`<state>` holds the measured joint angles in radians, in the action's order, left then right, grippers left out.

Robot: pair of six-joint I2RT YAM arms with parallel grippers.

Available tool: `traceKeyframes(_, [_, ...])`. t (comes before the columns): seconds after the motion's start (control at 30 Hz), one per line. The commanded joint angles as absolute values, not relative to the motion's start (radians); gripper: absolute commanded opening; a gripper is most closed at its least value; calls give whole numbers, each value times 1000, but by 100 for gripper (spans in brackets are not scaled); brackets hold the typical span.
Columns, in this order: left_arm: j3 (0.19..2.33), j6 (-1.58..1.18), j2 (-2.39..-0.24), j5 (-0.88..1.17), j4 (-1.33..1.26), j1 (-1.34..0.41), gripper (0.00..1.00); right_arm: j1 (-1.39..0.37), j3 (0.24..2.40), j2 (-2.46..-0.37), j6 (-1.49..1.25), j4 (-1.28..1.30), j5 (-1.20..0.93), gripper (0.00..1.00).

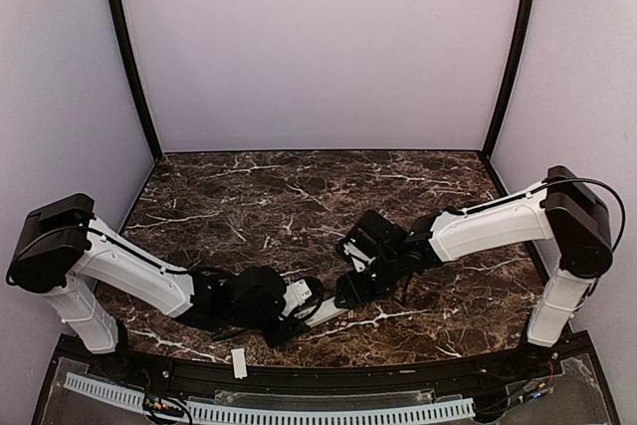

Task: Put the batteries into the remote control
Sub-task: Place the battery in the battery compartment.

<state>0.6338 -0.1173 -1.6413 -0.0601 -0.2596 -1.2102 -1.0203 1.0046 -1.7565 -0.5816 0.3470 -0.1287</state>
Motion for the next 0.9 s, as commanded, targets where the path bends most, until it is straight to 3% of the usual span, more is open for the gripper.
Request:
traceKeyframes(0.0, [635,-120,-1663,-40,-170,-1213,26,-1027,992,-1787,-575,449,-52,62])
traceKeyframes(0.43, [644,-110,-1667,-35,-151,-1213,26,-1027,982,-1833,-568,469,36,54])
traceKeyframes(0.67, [654,-97,-1672,-34,-140,-1213,26,-1027,1015,-1819,-526,456,5,70])
traceKeyframes(0.87, [658,-89,-1673,-32,-133,-1213,26,-1027,1056,-1781,-472,435,-82,77])
